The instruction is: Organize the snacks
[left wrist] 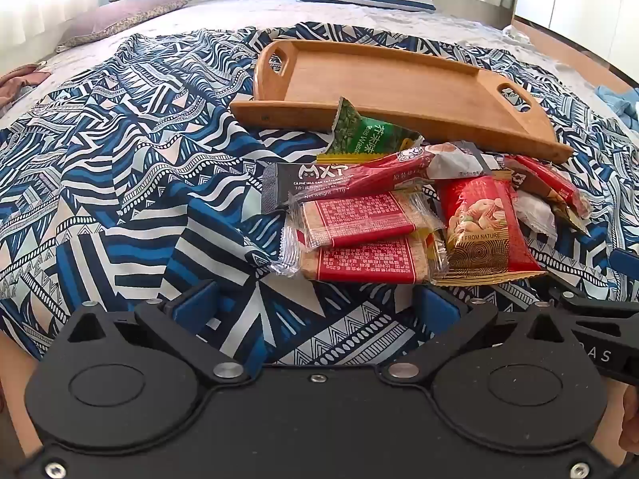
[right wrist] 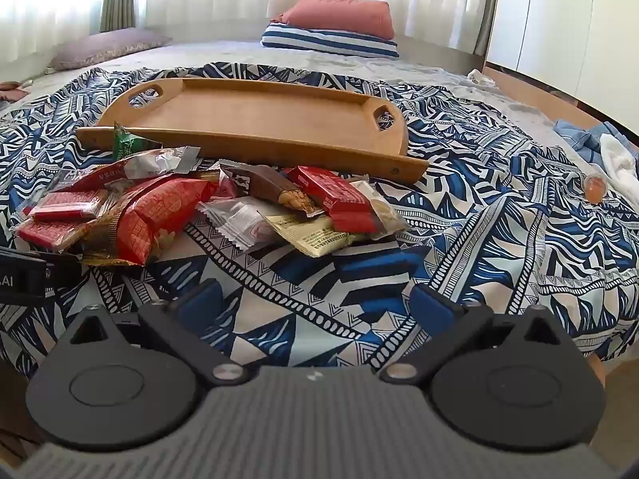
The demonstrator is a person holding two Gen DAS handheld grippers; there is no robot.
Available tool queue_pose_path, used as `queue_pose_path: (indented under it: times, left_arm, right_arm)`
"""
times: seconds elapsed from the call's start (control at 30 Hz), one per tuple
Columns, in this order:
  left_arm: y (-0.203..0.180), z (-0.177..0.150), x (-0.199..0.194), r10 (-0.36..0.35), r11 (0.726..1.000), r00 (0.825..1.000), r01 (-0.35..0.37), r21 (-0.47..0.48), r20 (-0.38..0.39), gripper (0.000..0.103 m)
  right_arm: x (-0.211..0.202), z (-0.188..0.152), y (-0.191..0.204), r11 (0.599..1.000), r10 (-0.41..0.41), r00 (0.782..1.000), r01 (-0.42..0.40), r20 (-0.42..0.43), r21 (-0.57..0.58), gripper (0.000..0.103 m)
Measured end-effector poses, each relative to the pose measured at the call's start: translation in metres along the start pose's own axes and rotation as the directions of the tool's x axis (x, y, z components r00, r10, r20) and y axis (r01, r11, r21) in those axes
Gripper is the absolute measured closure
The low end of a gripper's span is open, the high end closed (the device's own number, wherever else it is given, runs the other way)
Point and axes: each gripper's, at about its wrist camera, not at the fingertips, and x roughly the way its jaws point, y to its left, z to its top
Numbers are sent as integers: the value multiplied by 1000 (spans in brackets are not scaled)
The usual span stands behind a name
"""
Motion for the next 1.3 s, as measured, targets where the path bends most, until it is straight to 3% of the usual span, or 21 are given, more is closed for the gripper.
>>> queue_pose_path:
  times: [1.3]
  left_arm:
    - [0,0,0,1,1000,1000,-1,0,3,0]
  right_arm:
    - [-1,6,2,1000,23,999,-23,-22,7,0]
